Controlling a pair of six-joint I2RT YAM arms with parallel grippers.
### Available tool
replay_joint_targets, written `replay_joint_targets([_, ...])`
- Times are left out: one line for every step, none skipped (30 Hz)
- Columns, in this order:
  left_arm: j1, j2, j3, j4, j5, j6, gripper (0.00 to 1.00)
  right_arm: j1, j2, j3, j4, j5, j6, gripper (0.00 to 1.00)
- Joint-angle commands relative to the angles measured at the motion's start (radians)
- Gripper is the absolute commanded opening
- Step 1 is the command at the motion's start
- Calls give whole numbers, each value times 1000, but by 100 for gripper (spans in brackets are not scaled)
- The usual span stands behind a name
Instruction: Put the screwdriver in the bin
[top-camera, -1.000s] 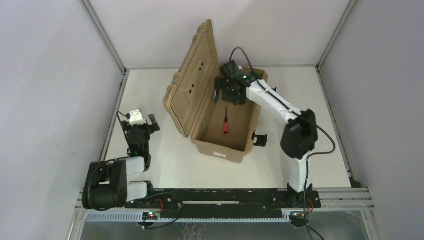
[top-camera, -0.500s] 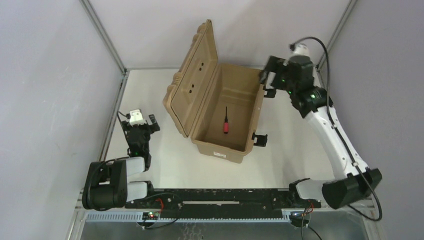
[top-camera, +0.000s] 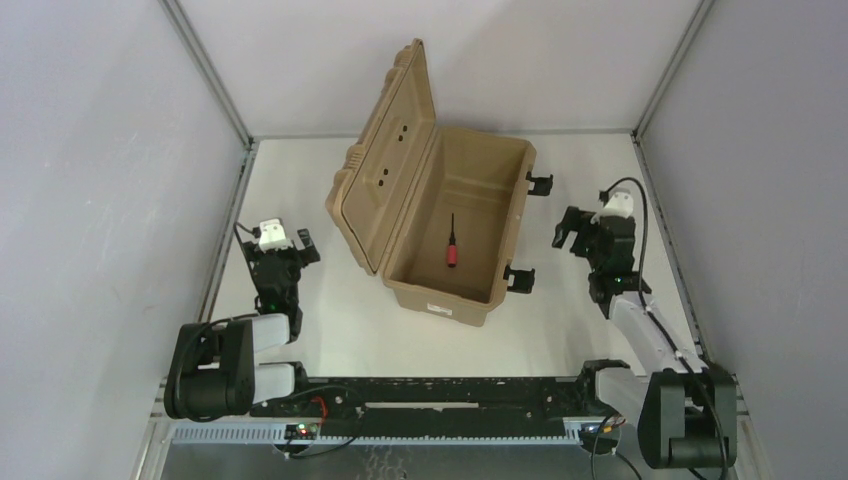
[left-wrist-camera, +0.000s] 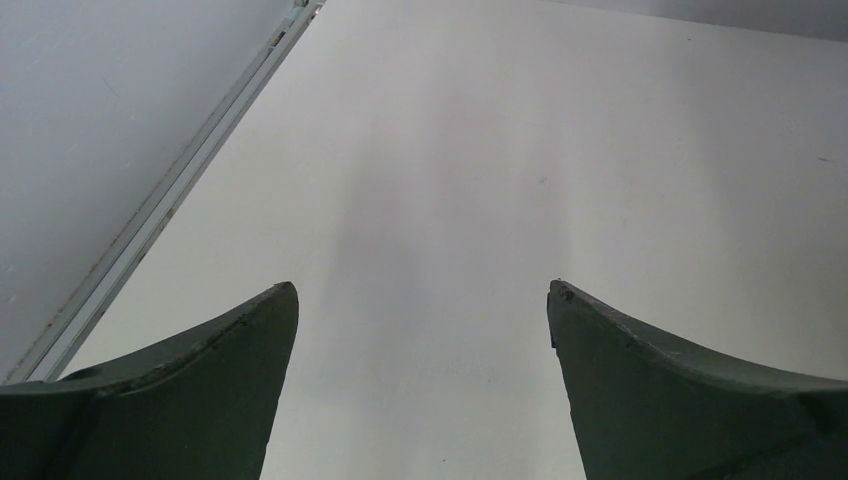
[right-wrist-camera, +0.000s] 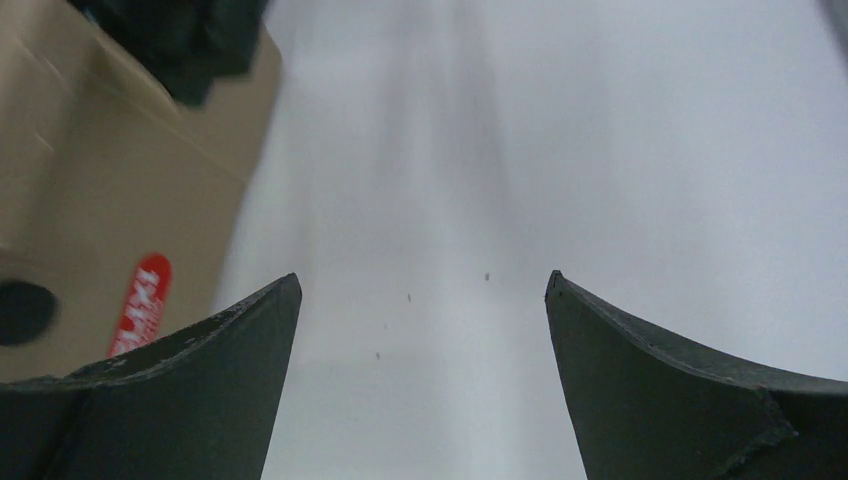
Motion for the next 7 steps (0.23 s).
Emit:
replay_joint_targets([-6, -3, 30, 65, -14, 20, 100, -3, 40, -94, 248, -42, -36, 100])
replay_joint_targets([-5, -3, 32, 65, -13, 20, 100, -4, 48, -103, 261, -41, -34, 100])
replay_joint_targets([-5, -3, 31, 64, -14, 20, 100, -4, 53, -107, 268, -41, -30, 100])
replay_joint_targets([-5, -3, 31, 65, -14, 20, 100, -4, 57, -107, 270, -41, -30, 100])
replay_joint_targets([-6, -3, 32, 65, -14, 19, 100, -4, 56, -107, 274, -42, -31, 100])
replay_joint_targets([-6, -2, 32, 65, -14, 19, 100, -4, 54, -107, 279, -42, -30, 100])
replay_joint_targets([-5, -3, 31, 66, -14, 19, 100, -4, 50, -107, 286, -41, -29, 100])
